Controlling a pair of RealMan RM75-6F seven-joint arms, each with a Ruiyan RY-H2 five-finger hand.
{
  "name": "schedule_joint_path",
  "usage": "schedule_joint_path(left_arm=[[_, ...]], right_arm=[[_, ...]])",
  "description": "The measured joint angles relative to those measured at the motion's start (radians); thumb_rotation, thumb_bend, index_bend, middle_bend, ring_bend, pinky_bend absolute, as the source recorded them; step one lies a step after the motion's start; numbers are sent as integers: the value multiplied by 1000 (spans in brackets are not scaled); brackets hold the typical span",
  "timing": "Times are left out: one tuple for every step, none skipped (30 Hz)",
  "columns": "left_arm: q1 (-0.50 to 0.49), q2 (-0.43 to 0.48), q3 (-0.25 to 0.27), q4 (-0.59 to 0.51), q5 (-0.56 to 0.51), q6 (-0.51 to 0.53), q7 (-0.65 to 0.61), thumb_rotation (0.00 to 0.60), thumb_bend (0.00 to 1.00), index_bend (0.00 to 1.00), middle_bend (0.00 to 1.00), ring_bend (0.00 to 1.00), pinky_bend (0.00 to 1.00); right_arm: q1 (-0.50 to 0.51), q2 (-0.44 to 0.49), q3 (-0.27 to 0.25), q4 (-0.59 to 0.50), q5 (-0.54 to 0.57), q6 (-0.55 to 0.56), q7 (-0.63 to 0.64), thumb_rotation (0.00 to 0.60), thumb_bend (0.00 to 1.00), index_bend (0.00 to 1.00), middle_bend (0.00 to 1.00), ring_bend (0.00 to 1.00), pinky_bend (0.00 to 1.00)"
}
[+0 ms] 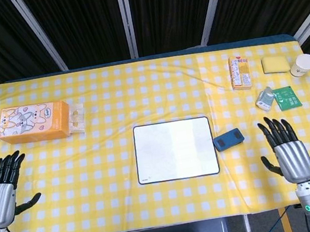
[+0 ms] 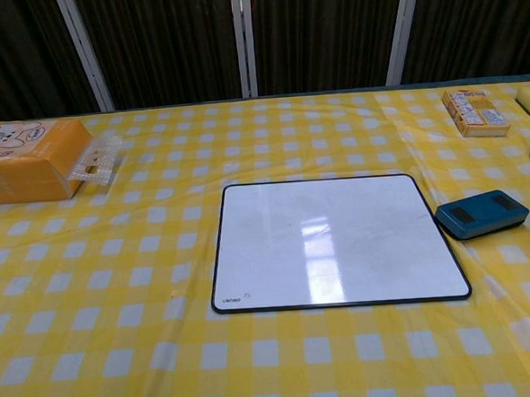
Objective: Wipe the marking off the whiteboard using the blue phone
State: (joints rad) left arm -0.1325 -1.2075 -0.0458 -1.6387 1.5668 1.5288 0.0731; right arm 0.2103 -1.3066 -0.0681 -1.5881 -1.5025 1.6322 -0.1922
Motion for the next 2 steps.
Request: schedule_joint_path(left_arm=[[1, -2, 1, 0, 4, 3, 5, 600, 10, 0, 0, 0, 0], [2, -5, 3, 1, 8, 5, 9, 600, 10, 0, 0, 0, 0]], right_arm=[[-16, 9, -7, 7, -18, 13, 13, 600, 197, 0, 0, 0, 0], [-25, 15, -11, 12, -28, 22, 18, 600, 197, 0, 0, 0, 0]])
